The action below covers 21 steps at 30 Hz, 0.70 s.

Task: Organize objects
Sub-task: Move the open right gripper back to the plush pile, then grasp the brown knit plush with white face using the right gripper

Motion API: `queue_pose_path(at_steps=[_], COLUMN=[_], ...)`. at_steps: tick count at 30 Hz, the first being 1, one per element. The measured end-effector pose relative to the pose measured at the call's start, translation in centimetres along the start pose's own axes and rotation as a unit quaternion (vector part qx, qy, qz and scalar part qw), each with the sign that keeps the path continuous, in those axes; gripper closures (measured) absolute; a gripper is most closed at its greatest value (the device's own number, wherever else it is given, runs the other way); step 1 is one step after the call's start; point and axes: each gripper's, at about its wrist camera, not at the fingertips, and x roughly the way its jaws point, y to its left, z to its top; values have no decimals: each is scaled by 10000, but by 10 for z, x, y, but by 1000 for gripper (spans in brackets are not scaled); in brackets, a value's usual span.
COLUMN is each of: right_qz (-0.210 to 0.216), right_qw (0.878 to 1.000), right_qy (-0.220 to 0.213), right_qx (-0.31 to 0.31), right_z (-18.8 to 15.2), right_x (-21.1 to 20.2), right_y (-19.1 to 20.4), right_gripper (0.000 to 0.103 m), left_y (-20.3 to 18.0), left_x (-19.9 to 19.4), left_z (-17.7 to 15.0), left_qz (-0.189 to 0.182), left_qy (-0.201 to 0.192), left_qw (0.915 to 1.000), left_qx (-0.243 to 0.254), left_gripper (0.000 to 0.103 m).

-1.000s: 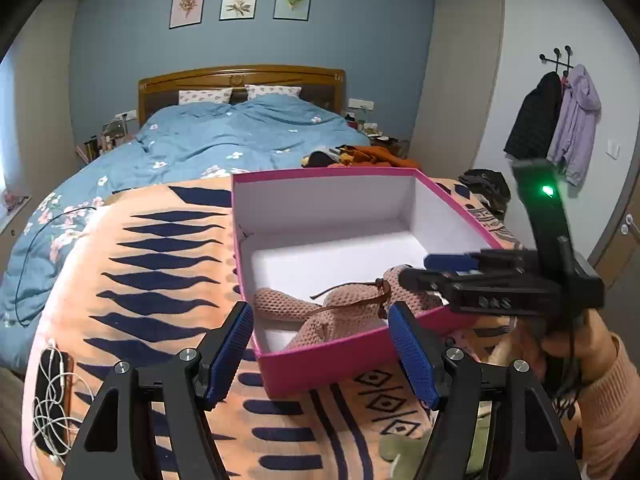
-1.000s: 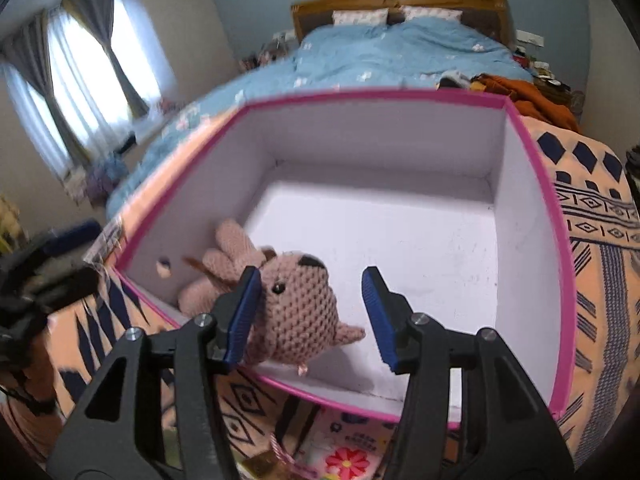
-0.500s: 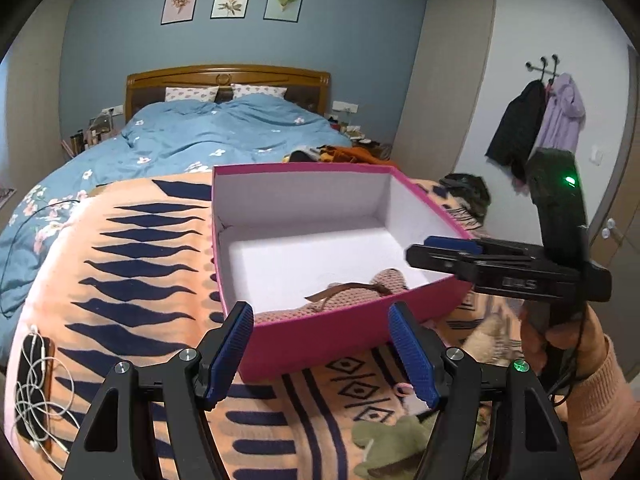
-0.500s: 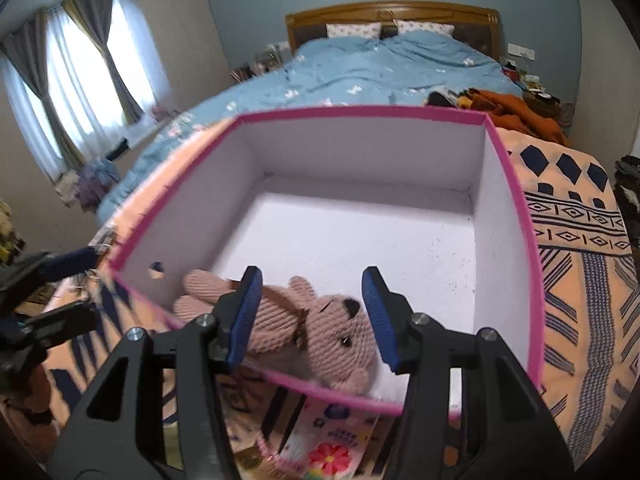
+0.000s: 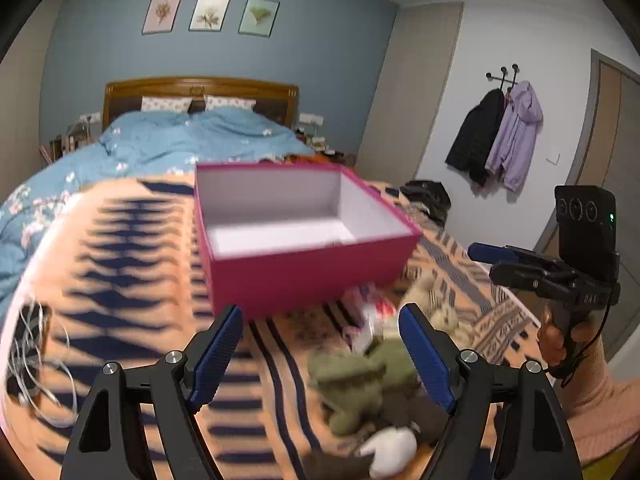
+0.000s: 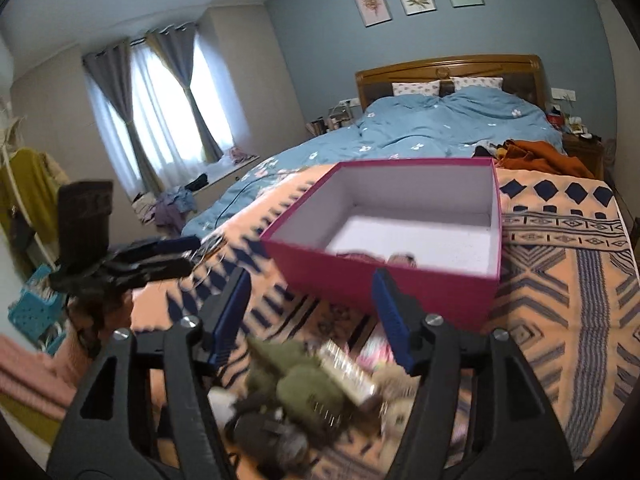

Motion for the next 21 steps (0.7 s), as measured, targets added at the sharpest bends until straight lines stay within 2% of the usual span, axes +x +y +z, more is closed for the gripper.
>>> queue_pose_path(at_steps=[4,11,16,19,21], right_qz=[-156,104,207,167,252], right_qw=[9989,9916,9897,9895,9892], right_qy=[451,1264,1393,1394,1367], right_qx=[-30,263,259,347,468], right_z=[-37,-94,-110,-117,-121], right_x=[5,34,44,50,54], right_y=[8,12,20,19,16], right_gripper=[34,34,34,28,28], left_y=[1,-4,-3,-4,-4], left_x=[9,17,13,15,18], left_z=[-27,-68,-79,-83,-85], left_qz=[-135,-182,-231,-203,-221], left_qy=[360,695,737,810,861], left_qw=[9991,9965,9952,9947,9943], left_qx=[-177,-424,-608,-593,-594], left_gripper=[21,21,21,21,21])
